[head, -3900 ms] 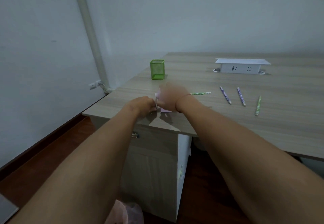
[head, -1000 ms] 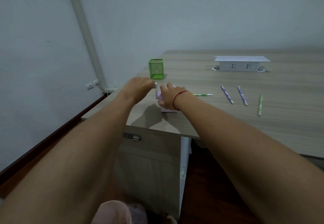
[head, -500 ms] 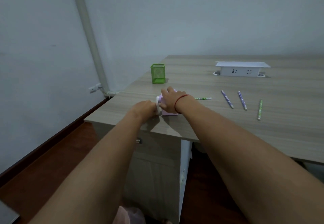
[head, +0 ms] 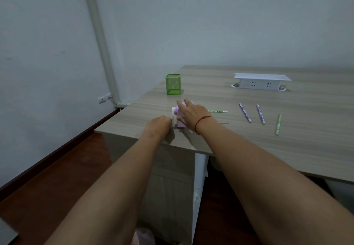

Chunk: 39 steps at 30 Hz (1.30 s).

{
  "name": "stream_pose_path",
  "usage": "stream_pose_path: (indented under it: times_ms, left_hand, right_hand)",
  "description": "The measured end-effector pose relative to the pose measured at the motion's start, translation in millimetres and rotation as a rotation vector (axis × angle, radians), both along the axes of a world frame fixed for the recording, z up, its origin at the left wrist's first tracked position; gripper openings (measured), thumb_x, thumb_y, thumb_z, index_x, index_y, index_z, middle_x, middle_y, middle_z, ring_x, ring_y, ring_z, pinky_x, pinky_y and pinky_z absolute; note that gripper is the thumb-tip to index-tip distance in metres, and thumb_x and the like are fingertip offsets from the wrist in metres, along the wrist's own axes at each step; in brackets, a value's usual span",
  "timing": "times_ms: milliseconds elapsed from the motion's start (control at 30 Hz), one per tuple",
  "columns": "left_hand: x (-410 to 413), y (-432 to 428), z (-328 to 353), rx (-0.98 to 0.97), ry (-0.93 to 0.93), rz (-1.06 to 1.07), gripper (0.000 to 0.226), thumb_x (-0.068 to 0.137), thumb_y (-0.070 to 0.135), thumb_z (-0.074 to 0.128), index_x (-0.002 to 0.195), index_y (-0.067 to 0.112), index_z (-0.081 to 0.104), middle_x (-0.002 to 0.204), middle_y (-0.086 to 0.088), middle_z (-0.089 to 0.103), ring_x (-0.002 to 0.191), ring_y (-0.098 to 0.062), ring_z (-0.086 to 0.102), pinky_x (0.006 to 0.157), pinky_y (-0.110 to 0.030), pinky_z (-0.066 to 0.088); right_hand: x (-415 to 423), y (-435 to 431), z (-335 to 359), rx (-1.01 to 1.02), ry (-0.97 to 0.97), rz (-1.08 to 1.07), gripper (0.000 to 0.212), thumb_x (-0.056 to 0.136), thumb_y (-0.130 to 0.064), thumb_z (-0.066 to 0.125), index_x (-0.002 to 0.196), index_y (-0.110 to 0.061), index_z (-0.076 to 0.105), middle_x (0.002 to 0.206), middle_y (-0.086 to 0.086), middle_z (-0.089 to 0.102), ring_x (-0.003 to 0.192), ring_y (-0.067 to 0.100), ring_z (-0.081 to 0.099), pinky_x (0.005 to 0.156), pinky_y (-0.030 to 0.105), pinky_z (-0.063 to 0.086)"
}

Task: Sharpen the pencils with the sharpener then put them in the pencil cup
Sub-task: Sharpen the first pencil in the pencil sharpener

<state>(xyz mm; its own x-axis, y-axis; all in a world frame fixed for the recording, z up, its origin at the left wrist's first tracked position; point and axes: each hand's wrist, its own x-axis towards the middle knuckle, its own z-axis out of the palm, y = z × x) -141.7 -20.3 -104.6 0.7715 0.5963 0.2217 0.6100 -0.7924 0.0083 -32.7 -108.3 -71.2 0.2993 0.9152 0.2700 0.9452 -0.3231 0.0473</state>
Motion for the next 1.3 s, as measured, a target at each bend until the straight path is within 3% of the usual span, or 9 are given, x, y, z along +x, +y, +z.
stream_pose_path:
  times_ms: [233, 433, 600, 733, 833, 967, 1133, 1300]
  left_hand:
    - [-1, 7, -8, -0.006, -0.002, -0.029, 0.016, 0.091, 0.018, 0.055, 0.101, 0.011, 0.065, 0.104, -0.011, 0.065, 0.091, -0.025, 0.064, 0.078, -0.035, 0.050]
    - [0, 13, -5, -0.049, 0.007, -0.084, 0.021, 0.093, 0.018, 0.052, 0.109, 0.009, 0.063, 0.111, -0.011, 0.063, 0.098, -0.026, 0.062, 0.084, -0.035, 0.048]
    - [-1, 20, -3, -0.045, 0.046, -0.105, 0.026, 0.096, 0.024, 0.046, 0.104, 0.009, 0.066, 0.105, -0.015, 0.066, 0.092, -0.029, 0.062, 0.078, -0.034, 0.046]
    - [-2, 29, 0, 0.013, 0.049, -0.152, 0.024, 0.097, 0.024, 0.047, 0.107, 0.014, 0.067, 0.104, -0.009, 0.069, 0.093, -0.025, 0.064, 0.091, -0.037, 0.048]
    - [0, 36, 0, 0.115, 0.073, -0.216, 0.023, 0.097, 0.023, 0.048, 0.107, 0.021, 0.068, 0.104, -0.001, 0.071, 0.098, -0.019, 0.065, 0.108, -0.040, 0.036]
    - [5, 41, 10, 0.157, 0.165, -0.212, 0.027, 0.098, 0.026, 0.044, 0.107, 0.018, 0.068, 0.105, -0.004, 0.071, 0.101, -0.020, 0.063, 0.114, -0.038, 0.026]
    - [18, 48, 22, 0.129, 0.129, -0.144, 0.025, 0.095, 0.025, 0.049, 0.103, 0.010, 0.067, 0.105, -0.015, 0.067, 0.098, -0.031, 0.063, 0.091, -0.041, 0.050]
    - [19, 49, 58, 0.186, 0.055, -0.165, 0.026, 0.096, 0.021, 0.046, 0.098, 0.005, 0.067, 0.102, -0.020, 0.066, 0.097, -0.037, 0.062, 0.076, -0.037, 0.046]
  right_hand:
    - [-5, 11, -9, 0.041, -0.016, -0.019, 0.058, 0.096, -0.043, 0.045, 0.143, -0.012, 0.032, 0.146, 0.009, 0.037, 0.128, 0.031, 0.043, 0.103, 0.044, 0.037]
    - [-4, 16, -20, 0.161, 0.015, -0.031, 0.044, 0.098, -0.037, 0.042, 0.136, -0.013, 0.041, 0.142, 0.007, 0.043, 0.123, 0.030, 0.048, 0.096, 0.043, 0.041]
    - [-5, 20, -26, 0.195, 0.002, -0.045, 0.037, 0.097, -0.034, 0.038, 0.126, -0.012, 0.048, 0.130, 0.009, 0.050, 0.108, 0.032, 0.056, 0.089, 0.042, 0.044]
    - [-8, 26, -15, 0.178, 0.017, -0.064, 0.032, 0.093, -0.030, 0.044, 0.118, -0.011, 0.053, 0.120, 0.010, 0.056, 0.108, 0.032, 0.056, 0.088, 0.041, 0.046]
    - [-7, 28, -10, 0.155, 0.044, -0.068, 0.032, 0.092, -0.028, 0.045, 0.116, -0.010, 0.055, 0.119, 0.010, 0.057, 0.109, 0.032, 0.055, 0.088, 0.042, 0.047]
    - [-7, 27, -9, 0.143, 0.053, -0.052, 0.033, 0.090, -0.027, 0.048, 0.118, -0.011, 0.055, 0.120, 0.009, 0.057, 0.111, 0.031, 0.054, 0.090, 0.042, 0.045]
    - [-6, 25, -13, 0.168, 0.043, -0.050, 0.034, 0.088, -0.026, 0.051, 0.120, -0.014, 0.053, 0.118, 0.007, 0.057, 0.107, 0.028, 0.055, 0.091, 0.043, 0.048]
    - [-2, 31, -10, 0.153, 0.049, -0.041, 0.032, 0.092, -0.026, 0.048, 0.121, -0.013, 0.055, 0.123, 0.009, 0.057, 0.111, 0.031, 0.055, 0.093, 0.042, 0.045]
